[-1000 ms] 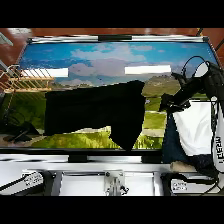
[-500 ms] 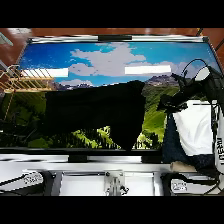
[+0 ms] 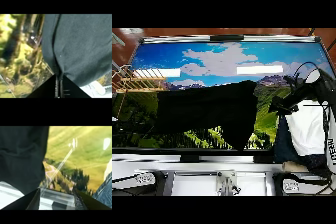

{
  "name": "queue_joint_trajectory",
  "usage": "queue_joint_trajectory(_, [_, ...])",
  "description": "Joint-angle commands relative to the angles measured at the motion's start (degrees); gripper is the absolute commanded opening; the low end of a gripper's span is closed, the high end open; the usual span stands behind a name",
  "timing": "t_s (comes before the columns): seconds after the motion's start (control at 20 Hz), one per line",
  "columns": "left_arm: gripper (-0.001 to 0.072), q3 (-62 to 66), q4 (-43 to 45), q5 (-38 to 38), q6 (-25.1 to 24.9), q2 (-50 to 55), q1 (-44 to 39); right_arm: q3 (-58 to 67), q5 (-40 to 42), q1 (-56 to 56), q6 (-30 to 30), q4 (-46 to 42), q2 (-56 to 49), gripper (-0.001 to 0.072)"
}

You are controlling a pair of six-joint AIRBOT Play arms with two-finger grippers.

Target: Fold the shirts.

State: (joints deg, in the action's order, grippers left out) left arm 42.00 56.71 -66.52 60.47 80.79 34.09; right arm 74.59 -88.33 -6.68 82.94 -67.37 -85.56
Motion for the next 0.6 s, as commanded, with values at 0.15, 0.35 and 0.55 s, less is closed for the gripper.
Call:
queue_joint_trajectory(0.15, [0.0033,1.3,0.7,-1.6,-3.0,-1.9,-0.2,-16.6,13.6,1.1,-1.2,14.4,-1.4,0.0535])
queue_joint_trajectory(0.35, [0.0032,2.2,0.6,-3.0,-3.0,-3.6,-0.2,-17.0,24.3,7.0,-1.4,13.7,-4.2,0.0533])
queue_joint_trajectory(0.55, [0.0032,2.6,-3.3,-3.1,-5.3,-5.0,-0.2,-17.0,29.7,8.3,-1.7,12.9,-5.1,0.0385])
